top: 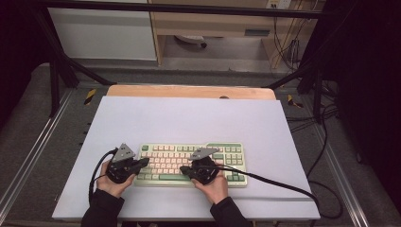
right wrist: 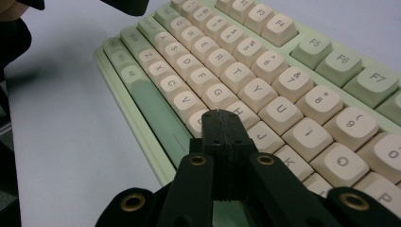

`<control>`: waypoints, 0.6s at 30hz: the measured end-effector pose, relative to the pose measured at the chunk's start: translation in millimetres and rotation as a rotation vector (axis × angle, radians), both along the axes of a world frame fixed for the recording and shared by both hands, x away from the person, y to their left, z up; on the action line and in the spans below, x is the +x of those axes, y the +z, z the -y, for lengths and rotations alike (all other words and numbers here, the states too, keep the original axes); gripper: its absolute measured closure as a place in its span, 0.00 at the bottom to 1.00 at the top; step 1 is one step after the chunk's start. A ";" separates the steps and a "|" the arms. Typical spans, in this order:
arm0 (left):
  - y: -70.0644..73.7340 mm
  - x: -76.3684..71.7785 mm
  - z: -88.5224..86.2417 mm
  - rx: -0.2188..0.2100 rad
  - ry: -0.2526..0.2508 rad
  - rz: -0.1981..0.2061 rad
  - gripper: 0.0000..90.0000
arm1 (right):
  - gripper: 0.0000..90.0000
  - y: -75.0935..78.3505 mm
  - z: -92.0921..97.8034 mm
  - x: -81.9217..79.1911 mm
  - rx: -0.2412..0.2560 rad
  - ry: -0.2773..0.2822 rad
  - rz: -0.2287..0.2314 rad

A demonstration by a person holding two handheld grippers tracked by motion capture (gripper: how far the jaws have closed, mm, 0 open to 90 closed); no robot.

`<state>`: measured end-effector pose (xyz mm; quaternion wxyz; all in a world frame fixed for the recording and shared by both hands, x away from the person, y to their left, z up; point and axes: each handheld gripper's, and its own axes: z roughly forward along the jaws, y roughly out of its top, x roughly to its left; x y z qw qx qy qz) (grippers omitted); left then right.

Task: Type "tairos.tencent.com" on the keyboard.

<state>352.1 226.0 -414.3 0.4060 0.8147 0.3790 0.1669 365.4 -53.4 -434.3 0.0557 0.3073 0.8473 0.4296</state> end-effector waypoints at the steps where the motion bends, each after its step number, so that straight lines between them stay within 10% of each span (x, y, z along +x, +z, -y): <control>1: -0.1 0.0 0.1 0.001 0.001 0.000 1.00 | 1.00 -1.5 -0.5 0.2 -0.004 0.005 0.000; 18: 1.2 -0.7 -0.4 -0.004 0.000 0.003 1.00 | 1.00 19.0 11.7 -2.3 -0.009 -0.012 0.056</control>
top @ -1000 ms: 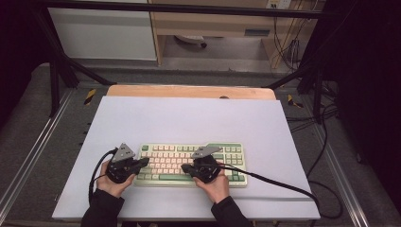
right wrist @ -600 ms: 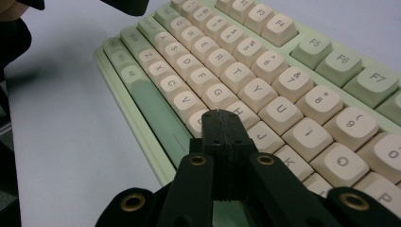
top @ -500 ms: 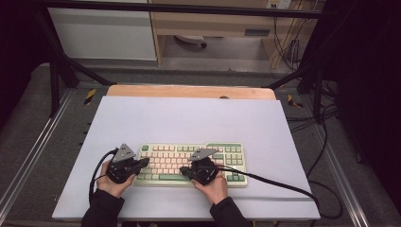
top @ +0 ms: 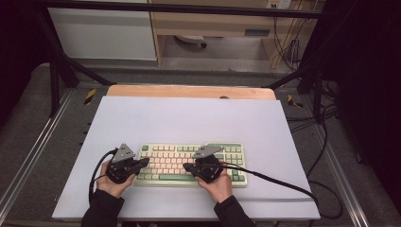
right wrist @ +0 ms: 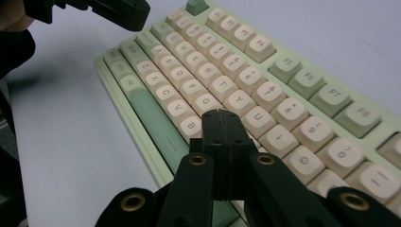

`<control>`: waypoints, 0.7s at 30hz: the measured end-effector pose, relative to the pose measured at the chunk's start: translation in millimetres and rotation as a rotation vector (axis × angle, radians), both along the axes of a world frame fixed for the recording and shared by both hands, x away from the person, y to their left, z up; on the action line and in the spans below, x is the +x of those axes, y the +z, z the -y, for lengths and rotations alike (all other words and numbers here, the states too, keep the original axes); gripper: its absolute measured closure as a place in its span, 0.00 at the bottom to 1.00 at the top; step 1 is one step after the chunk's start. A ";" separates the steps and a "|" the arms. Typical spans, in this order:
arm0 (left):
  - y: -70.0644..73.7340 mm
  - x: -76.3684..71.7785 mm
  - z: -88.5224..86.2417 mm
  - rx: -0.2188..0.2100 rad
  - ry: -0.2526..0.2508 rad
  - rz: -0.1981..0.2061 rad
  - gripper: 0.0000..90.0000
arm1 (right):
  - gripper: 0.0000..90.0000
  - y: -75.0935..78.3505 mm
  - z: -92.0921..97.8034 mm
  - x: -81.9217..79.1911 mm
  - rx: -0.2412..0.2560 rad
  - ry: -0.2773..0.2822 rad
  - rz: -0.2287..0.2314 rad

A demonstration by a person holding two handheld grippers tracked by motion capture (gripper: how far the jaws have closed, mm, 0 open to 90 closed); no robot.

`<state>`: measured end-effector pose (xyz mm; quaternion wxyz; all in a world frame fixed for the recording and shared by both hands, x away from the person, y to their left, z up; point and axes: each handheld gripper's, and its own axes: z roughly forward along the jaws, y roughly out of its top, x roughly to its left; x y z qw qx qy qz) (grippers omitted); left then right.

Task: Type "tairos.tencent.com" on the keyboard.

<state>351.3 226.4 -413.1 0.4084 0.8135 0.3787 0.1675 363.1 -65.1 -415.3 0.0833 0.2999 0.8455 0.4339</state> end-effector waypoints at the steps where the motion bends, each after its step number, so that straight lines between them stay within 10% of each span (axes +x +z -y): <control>1: 0.1 -0.1 0.0 -0.001 0.001 0.000 1.00 | 1.00 2.2 1.8 -0.3 -0.003 -0.001 0.004; 21: 0.8 -2.4 6.9 -0.003 -0.022 -0.001 1.00 | 1.00 9.2 55.1 0.5 0.009 -0.091 0.009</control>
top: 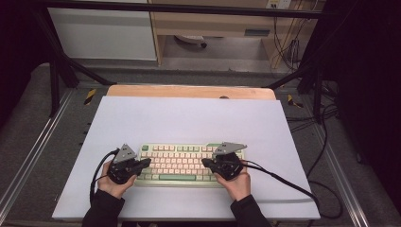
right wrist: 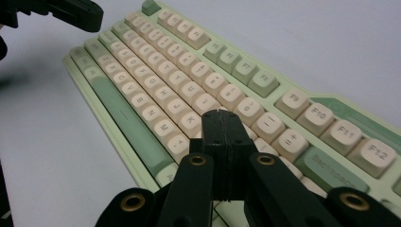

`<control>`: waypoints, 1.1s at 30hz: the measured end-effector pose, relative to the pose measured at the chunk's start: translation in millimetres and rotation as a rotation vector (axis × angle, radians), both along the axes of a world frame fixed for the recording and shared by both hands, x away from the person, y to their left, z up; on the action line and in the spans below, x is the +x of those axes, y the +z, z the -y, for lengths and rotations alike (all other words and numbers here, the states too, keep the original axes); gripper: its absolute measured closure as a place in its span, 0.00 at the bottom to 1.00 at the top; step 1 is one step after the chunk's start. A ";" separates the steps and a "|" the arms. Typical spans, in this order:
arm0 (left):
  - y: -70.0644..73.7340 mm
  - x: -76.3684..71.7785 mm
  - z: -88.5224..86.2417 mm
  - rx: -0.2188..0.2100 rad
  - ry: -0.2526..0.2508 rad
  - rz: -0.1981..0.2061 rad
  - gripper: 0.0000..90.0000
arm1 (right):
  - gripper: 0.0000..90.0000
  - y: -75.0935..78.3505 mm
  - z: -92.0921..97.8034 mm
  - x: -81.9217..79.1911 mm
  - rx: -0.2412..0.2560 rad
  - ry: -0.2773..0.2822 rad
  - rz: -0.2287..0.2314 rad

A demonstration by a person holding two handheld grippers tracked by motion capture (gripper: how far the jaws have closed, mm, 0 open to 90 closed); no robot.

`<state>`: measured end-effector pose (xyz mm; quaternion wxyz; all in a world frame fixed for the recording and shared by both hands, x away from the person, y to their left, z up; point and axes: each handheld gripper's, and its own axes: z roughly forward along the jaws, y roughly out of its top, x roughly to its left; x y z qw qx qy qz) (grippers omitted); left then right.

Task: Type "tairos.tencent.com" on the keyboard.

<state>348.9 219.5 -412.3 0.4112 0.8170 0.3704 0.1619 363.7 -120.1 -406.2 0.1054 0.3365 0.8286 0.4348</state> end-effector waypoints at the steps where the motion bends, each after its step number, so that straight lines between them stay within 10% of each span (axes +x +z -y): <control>1: 0.0 -0.3 1.5 0.002 -0.005 0.000 1.00 | 1.00 0.0 3.0 -0.3 -0.002 -0.004 0.001; 33: -15.5 0.4 47.8 0.051 -0.102 -0.037 1.00 | 1.00 -7.5 30.9 -4.9 0.012 -0.033 -0.008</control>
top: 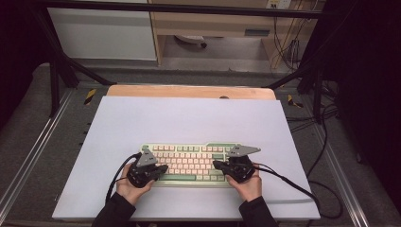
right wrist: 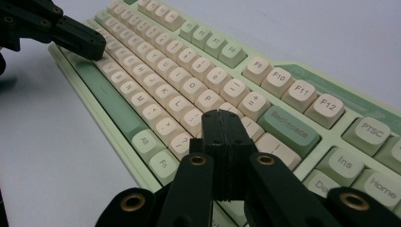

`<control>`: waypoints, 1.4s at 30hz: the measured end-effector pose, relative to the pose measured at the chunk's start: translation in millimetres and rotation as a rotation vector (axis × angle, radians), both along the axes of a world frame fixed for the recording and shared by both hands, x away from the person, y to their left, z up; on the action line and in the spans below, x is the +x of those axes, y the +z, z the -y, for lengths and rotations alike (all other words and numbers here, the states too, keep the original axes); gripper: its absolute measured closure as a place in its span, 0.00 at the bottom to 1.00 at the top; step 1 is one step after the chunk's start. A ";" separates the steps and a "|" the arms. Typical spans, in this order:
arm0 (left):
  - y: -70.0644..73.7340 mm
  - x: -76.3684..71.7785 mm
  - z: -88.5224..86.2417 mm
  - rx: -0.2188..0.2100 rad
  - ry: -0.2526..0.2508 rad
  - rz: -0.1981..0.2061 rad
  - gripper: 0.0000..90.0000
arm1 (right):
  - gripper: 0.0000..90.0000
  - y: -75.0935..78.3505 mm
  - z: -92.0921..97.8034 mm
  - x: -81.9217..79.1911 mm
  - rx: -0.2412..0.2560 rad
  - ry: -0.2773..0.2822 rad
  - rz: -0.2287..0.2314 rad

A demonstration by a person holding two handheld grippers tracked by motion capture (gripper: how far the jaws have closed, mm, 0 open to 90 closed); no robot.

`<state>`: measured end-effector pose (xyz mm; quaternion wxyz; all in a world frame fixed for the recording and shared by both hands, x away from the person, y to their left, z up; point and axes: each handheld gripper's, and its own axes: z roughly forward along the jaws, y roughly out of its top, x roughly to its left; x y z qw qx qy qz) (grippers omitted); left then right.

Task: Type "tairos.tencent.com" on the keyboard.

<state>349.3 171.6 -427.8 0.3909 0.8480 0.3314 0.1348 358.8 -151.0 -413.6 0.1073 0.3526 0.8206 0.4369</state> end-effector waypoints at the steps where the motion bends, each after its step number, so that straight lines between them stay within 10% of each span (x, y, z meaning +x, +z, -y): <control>1: -0.2 0.0 0.2 -0.002 -0.001 -0.001 1.00 | 1.00 0.3 0.3 0.0 0.000 0.001 0.003; 42: 8.4 23.3 -10.9 -0.010 0.095 0.031 1.00 | 1.00 0.4 0.3 -0.2 -0.003 0.004 0.005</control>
